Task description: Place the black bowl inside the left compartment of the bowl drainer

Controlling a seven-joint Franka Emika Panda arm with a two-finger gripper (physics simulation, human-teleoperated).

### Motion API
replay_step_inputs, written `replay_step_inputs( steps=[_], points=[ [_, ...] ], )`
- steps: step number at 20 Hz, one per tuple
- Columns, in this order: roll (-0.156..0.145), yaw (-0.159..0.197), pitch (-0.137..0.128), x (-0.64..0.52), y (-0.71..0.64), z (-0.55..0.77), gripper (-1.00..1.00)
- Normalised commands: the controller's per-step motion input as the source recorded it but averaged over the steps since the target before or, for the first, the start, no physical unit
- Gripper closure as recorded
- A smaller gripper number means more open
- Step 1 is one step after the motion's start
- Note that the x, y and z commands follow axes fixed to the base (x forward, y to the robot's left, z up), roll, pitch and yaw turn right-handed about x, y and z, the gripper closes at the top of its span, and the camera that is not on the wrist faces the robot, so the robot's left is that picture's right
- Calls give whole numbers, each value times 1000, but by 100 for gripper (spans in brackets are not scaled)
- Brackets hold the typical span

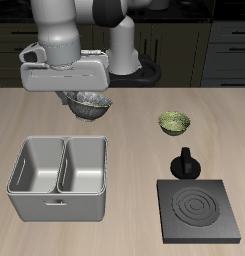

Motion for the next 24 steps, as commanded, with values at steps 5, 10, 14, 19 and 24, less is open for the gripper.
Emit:
replay_step_inputs(
  steps=[5,10,14,19,24],
  points=[
    [8,-2,31,61,30,-273,100],
    [7,1,17,9,55,-150,100],
    [11,-9,17,14,33,-145,100],
    [15,-6,18,13,53,-170,100],
    [4,0,17,33,42,-134,100]
  ],
)
